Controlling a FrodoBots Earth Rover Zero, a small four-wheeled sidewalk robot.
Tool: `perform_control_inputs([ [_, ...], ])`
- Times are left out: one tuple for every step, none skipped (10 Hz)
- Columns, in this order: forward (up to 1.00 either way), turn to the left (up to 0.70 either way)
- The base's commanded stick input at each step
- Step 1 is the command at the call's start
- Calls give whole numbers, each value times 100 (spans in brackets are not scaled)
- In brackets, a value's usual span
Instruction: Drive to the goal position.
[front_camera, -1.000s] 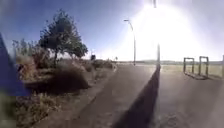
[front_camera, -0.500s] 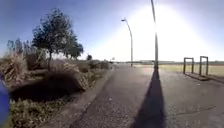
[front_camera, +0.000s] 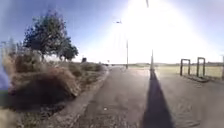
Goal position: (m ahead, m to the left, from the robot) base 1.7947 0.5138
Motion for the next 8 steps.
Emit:
perform_control_inputs([
  [70,0],
  [70,0],
  [70,0],
  [70,0],
  [70,-2],
  [70,-27],
  [70,-35],
  [70,-35],
])
